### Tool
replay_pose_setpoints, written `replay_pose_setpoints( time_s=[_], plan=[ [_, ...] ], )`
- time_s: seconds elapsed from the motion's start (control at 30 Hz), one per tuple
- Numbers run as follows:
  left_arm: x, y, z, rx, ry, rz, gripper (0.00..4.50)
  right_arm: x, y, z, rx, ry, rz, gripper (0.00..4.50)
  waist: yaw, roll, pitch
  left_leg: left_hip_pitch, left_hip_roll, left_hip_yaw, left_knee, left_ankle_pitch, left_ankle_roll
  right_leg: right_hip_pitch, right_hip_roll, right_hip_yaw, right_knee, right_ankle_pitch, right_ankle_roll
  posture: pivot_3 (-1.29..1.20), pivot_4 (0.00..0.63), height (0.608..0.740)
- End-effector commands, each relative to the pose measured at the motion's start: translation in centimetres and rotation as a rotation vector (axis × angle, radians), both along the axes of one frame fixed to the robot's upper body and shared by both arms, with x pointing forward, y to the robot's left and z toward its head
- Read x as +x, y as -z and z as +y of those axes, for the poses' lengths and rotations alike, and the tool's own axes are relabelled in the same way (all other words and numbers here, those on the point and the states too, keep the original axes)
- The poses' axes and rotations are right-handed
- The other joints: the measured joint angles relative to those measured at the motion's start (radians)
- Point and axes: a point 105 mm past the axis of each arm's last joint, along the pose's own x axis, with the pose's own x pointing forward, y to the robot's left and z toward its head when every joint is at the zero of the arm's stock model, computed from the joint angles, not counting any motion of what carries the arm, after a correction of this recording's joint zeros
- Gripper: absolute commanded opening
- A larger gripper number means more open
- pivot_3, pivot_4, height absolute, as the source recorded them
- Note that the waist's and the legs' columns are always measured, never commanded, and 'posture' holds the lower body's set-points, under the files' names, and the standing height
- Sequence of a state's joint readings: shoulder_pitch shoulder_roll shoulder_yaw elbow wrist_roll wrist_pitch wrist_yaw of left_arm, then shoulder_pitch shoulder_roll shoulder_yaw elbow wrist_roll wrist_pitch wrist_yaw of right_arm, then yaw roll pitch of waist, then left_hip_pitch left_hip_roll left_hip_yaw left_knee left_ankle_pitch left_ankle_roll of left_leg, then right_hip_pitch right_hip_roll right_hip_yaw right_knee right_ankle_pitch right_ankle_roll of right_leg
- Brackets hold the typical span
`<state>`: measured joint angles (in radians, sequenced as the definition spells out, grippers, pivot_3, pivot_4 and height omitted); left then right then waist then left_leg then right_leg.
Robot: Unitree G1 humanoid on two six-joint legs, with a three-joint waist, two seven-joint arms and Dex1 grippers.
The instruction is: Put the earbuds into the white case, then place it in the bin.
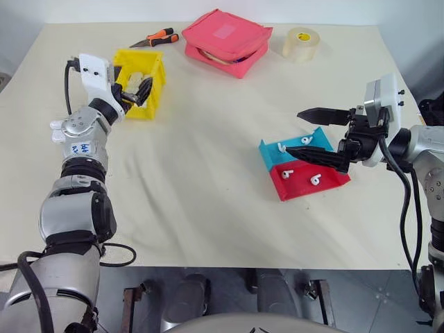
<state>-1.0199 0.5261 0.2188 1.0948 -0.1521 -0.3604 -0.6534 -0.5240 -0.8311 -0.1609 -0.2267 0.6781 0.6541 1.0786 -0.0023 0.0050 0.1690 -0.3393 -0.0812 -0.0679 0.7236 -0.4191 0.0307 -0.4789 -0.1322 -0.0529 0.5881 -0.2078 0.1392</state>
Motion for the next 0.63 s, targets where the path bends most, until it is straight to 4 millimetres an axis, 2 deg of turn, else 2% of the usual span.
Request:
replay_pose_setpoints(
  time_s=[0.03, 0.17, 0.4, 0.53, 0.63],
  plan=[
    [-2.4, -1.3, 1.0, 0.028, 0.073, -0.089, 4.48, -0.5, -0.7, -1.3, -0.002, 0.007, -0.041, 4.50, -0.002, 0.000, 0.000, 0.000, 0.003, 0.000, 0.000, 0.000, 0.000, 0.000, 0.000, 0.000, 0.000, 0.000, 0.000, 0.00, 0.150, 0.740],
    [-6.5, -1.3, 1.3, -0.040, 0.282, -0.083, 4.48, -0.5, 0.7, -2.3, -0.022, 0.015, -0.004, 4.50, -0.004, 0.000, 0.000, 0.000, 0.005, 0.000, 0.000, 0.000, 0.000, 0.000, 0.001, 0.000, 0.001, 0.000, 0.000, 0.00, 0.150, 0.740],
    [-12.3, 1.1, 5.2, 0.027, 0.316, 0.047, 4.48, -0.6, 3.6, -4.2, -0.030, 0.013, 0.089, 4.50, -0.002, 0.000, 0.000, 0.003, 0.005, 0.000, -0.001, 0.000, 0.000, 0.001, 0.001, 0.001, 0.001, 0.000, -0.001, 0.00, 0.150, 0.740],
    [-13.9, 1.8, 6.8, 0.053, 0.295, 0.100, 4.48, 0.0, 4.2, -4.8, -0.038, 0.027, 0.098, 4.50, 0.006, 0.000, 0.000, 0.003, 0.005, 0.000, 0.000, 0.000, 0.000, 0.002, 0.000, 0.001, 0.000, 0.000, -0.001, 0.00, 0.150, 0.740],
    [-14.6, 1.5, 6.9, 0.050, 0.323, 0.096, 4.48, 0.3, 4.2, -4.7, -0.033, 0.027, 0.090, 4.50, 0.007, 0.000, 0.000, 0.003, 0.005, -0.001, 0.000, 0.000, 0.000, 0.002, 0.000, 0.000, 0.000, 0.001, -0.002, 0.00, 0.150, 0.740]
  ],
)
